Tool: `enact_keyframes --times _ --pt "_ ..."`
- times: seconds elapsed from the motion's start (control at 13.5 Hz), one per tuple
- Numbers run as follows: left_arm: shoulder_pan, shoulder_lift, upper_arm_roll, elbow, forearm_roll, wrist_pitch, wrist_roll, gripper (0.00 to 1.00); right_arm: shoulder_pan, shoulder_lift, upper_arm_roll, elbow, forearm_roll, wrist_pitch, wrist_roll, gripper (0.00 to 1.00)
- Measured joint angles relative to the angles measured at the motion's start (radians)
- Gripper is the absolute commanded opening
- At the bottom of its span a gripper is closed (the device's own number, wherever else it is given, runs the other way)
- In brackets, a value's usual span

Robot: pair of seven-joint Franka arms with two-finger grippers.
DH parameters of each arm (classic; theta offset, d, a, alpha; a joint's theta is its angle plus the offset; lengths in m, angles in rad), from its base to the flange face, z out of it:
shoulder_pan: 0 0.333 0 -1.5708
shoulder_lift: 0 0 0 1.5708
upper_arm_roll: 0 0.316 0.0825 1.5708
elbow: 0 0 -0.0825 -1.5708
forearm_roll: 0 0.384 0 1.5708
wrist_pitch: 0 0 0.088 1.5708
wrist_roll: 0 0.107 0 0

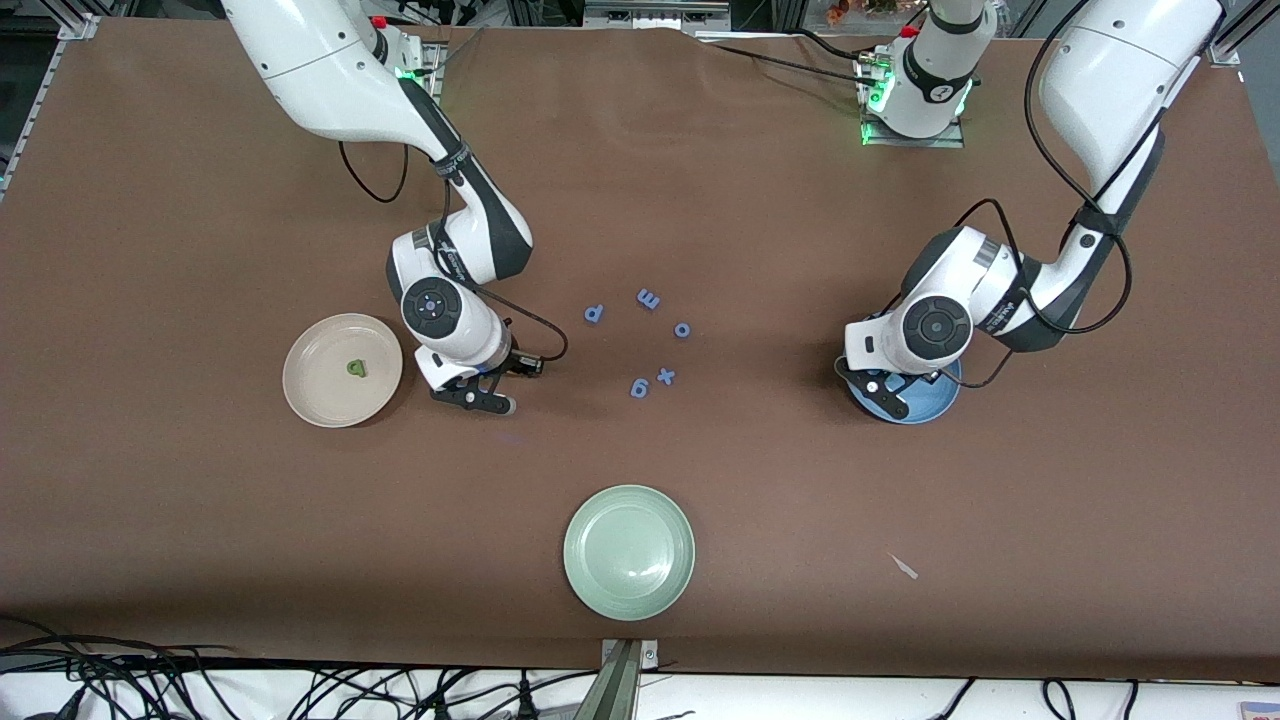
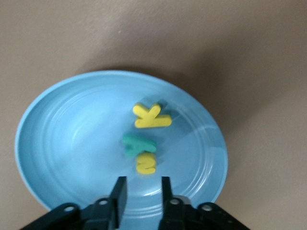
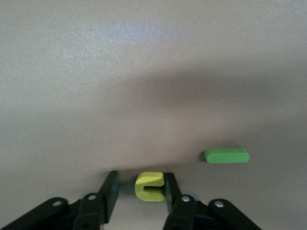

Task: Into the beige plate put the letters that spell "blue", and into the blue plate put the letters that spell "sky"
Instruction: 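Drop the yellow 2 in the blue plate while the right gripper grasps the c, then place the yellow c in the white plate while the left gripper withdraws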

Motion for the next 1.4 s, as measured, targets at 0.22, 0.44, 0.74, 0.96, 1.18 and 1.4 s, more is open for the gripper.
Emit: enact_keyframes --times 0.22,0.44,0.74,0.96,1.18,1.4 --pt "0.009 -0.014 -0.003 0.053 -0.010 -0.037 -0.001 1.00 0.000 -0.001 0.000 0.000 0.000 0.000 0.000 0.23" --pt "0.012 -0.016 -0.006 0.104 -0.027 -0.098 -0.004 1.00 -0.001 -0.003 0.001 0.000 0.001 0.000 0.000 0.16" --pt "0.016 -0.017 -0.006 0.195 -0.088 -0.177 -0.004 1.00 -0.010 -0.005 -0.003 0.028 0.001 -0.059 -0.001 0.12" --pt "0.018 -0.025 -0.006 0.256 -0.118 -0.217 -0.006 1.00 -0.039 -0.012 -0.008 0.089 0.000 -0.164 -0.021 0.12" --pt "0.021 -0.064 -0.007 0.354 -0.175 -0.331 -0.008 1.00 -0.106 -0.042 -0.014 0.126 0.000 -0.279 -0.145 0.12" --pt "0.020 -0.118 0.029 0.454 -0.283 -0.384 -0.009 1.00 -0.172 -0.075 -0.046 0.127 0.000 -0.366 -0.313 0.12"
